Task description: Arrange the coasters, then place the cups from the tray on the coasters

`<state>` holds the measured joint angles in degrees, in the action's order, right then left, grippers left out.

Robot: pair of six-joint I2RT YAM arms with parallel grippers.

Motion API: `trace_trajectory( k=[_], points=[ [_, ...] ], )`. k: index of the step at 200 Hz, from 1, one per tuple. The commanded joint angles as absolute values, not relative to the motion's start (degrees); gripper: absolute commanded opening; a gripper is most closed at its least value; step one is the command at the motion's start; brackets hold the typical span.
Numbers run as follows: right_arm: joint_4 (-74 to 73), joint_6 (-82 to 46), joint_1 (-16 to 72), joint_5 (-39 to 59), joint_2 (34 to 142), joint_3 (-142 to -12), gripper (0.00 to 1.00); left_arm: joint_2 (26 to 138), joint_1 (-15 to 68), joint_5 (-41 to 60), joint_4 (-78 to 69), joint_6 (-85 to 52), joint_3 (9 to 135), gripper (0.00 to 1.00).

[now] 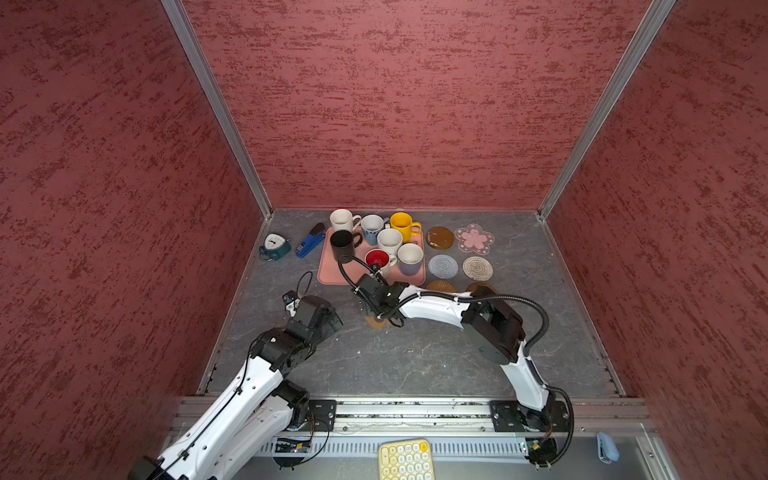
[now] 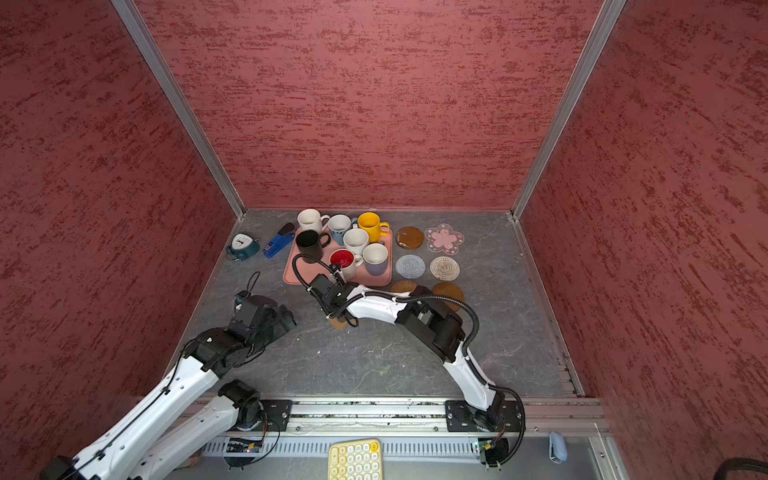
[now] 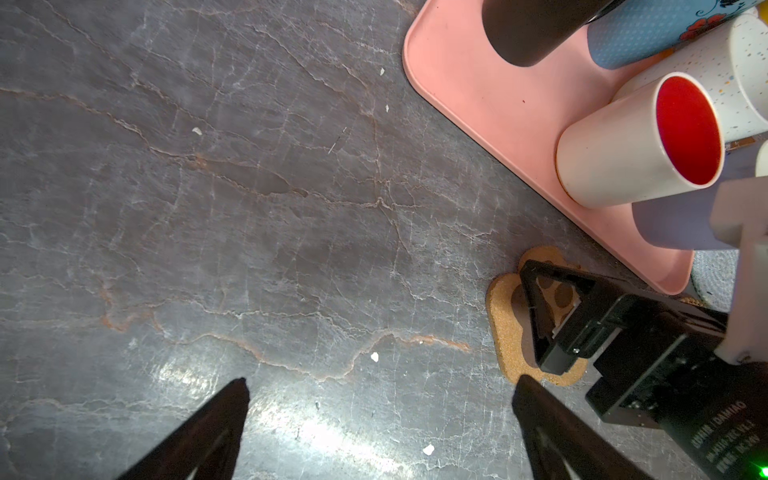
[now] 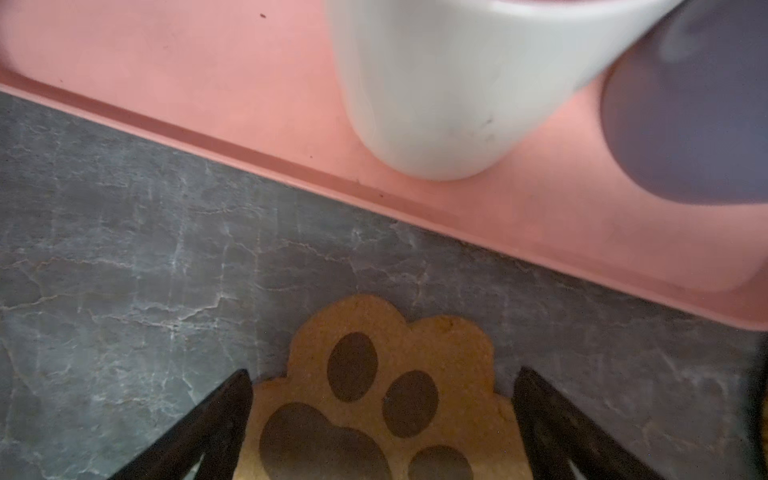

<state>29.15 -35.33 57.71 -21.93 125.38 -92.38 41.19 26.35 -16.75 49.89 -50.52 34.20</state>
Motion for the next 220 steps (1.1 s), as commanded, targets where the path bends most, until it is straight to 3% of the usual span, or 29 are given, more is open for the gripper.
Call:
trace_trajectory(
  k=[1, 87, 220],
  points=[
    [28.33, -36.13, 58.10, -23.87, 126.78, -93.82, 0.99, 40.93, 26.17, -16.79, 51.29, -49.92, 36.03, 1.00],
    [26.36, -37.00, 58.27, -24.17, 127.13, -90.28, 0.99, 40.96, 26.16, -16.63, 54.44, -50.80, 37.96, 1.00],
    [20.95, -39.58, 58.35, -24.87, 110.65, -67.72, 0.99, 45.75, 27.50, -17.07, 51.15, -50.95, 40.32, 1.00]
  ],
)
